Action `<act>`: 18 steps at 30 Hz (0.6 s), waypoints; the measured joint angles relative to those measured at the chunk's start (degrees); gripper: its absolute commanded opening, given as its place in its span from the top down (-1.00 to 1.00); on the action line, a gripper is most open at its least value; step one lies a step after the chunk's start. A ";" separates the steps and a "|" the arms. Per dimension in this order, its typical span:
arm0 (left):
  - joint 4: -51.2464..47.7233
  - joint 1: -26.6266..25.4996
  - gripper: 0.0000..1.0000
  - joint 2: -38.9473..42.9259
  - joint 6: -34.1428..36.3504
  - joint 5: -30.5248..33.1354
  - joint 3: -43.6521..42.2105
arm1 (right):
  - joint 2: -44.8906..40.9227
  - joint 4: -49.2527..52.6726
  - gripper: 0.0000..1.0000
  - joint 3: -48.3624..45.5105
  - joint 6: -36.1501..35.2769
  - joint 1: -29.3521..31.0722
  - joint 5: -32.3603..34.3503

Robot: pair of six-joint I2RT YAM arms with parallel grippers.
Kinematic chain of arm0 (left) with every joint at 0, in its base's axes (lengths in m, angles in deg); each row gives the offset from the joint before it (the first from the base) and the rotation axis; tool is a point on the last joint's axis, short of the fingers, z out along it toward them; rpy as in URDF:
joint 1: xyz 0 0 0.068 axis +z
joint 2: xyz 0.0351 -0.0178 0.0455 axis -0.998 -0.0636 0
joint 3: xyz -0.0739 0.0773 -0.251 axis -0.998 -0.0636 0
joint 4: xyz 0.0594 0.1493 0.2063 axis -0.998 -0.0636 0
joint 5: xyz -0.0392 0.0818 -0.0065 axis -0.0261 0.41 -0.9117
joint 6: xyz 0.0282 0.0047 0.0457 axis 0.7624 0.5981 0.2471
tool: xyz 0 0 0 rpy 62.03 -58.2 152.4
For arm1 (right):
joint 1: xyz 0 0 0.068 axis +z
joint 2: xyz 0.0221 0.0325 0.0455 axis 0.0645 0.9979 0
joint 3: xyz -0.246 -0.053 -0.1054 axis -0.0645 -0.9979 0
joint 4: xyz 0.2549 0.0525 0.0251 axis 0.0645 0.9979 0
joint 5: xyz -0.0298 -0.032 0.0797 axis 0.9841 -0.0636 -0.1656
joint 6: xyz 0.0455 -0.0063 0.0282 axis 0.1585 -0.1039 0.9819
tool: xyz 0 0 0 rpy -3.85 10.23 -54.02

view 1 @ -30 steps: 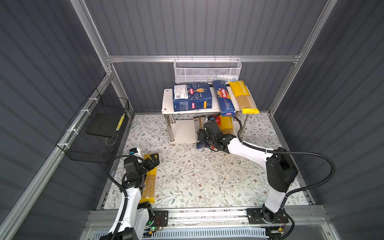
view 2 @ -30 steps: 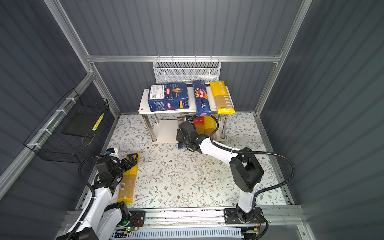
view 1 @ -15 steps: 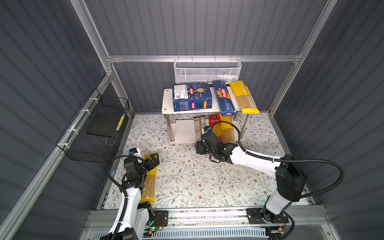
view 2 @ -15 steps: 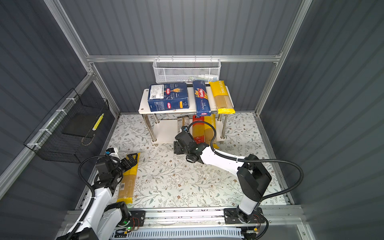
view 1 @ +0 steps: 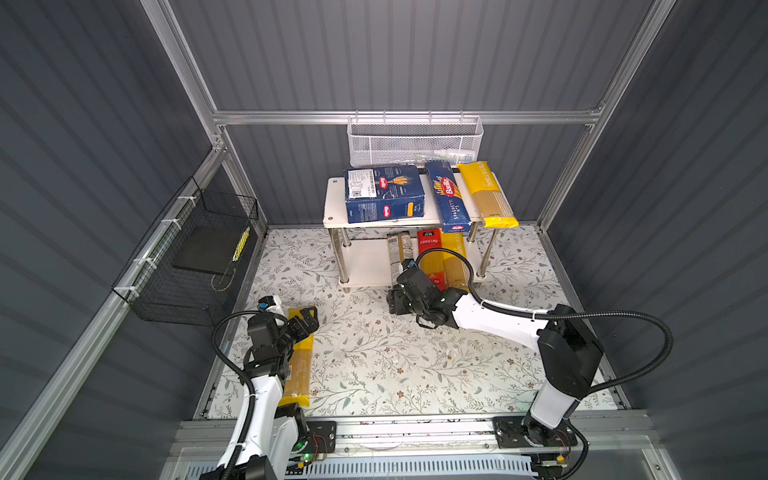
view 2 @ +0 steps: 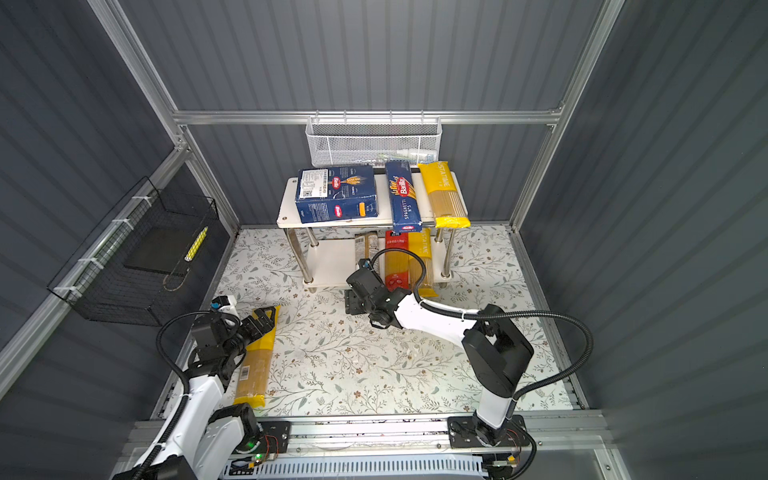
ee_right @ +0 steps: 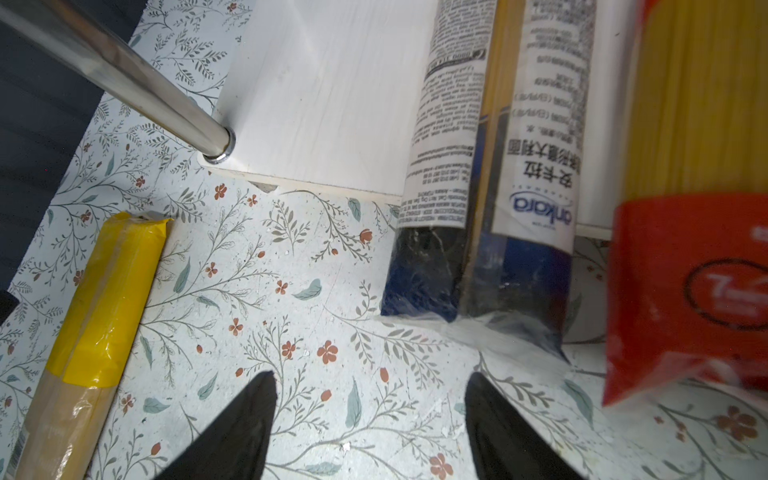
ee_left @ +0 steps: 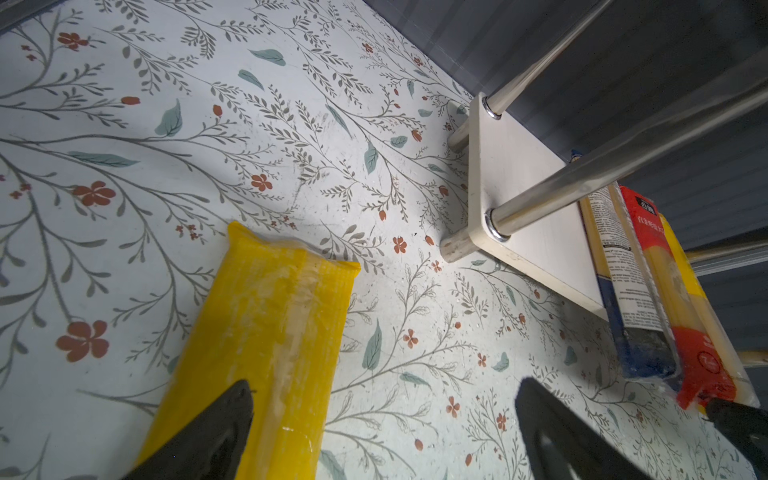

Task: Place and organize the pasta boxes and bags onto the shelf
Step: 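Open the right gripper and move it toward the yellow-topped bag on the table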

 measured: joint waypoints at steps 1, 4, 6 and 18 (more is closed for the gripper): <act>0.00 0.00 -1.00 0.00 -0.02 0.04 0.00 | 0.28 -0.04 -0.47 0.00 0.02 0.00 -0.04; 0.00 0.00 -1.00 0.00 -0.02 0.22 0.00 | 1.01 -0.42 -0.48 0.00 0.00 0.00 -0.13; -0.04 0.00 -1.00 0.00 -0.02 0.28 0.00 | 1.70 -0.68 -0.48 0.09 -0.04 0.00 -0.13; -0.15 0.00 -0.99 0.00 -0.02 0.55 0.00 | 6.47 -0.85 -0.51 3.72 -0.52 -0.02 -0.26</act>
